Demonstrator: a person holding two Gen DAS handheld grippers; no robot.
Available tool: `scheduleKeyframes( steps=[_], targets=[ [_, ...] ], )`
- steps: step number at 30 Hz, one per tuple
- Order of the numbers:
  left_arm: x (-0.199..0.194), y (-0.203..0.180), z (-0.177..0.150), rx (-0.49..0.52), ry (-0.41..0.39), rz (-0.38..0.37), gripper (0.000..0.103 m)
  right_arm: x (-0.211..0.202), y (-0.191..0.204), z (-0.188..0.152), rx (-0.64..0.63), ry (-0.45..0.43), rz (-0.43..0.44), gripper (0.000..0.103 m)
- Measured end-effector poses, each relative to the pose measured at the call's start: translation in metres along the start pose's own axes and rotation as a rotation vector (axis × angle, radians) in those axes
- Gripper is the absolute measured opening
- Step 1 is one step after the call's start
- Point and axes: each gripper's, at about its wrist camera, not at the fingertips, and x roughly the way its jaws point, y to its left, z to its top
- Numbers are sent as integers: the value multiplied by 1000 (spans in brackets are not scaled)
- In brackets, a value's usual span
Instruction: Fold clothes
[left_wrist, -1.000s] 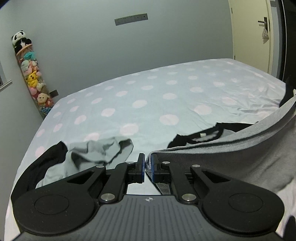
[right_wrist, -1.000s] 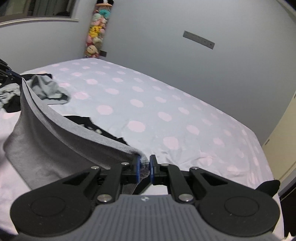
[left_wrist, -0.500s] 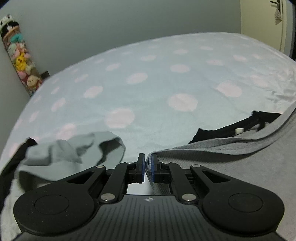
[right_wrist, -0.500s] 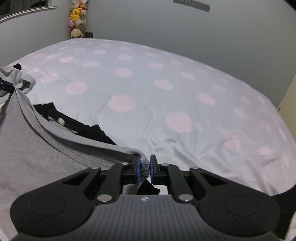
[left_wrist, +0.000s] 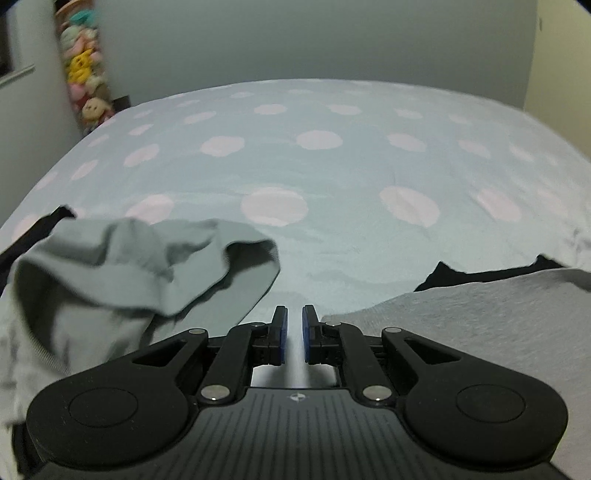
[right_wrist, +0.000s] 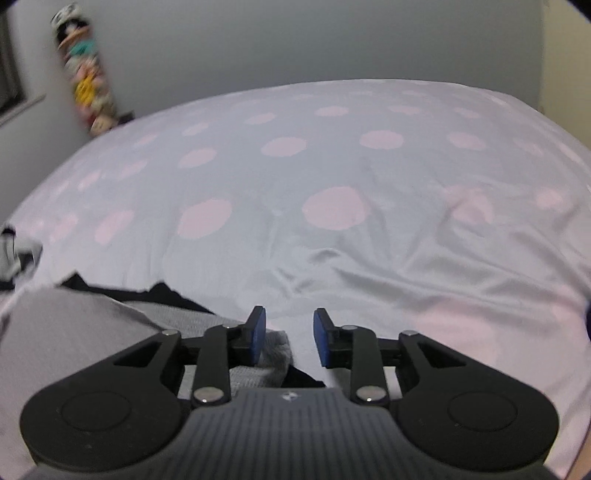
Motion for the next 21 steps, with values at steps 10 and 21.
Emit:
scheduleKeyframes(
  steps=[10, 21],
  targets=[
    [-96, -1, -58, -161, -13, -99, 24, -94, 15, -50, 113, -49, 60, 72],
    [-132, -18, -126, -248, -45, -118, 43, -139, 47, -132, 107, -22, 24, 85]
  ],
)
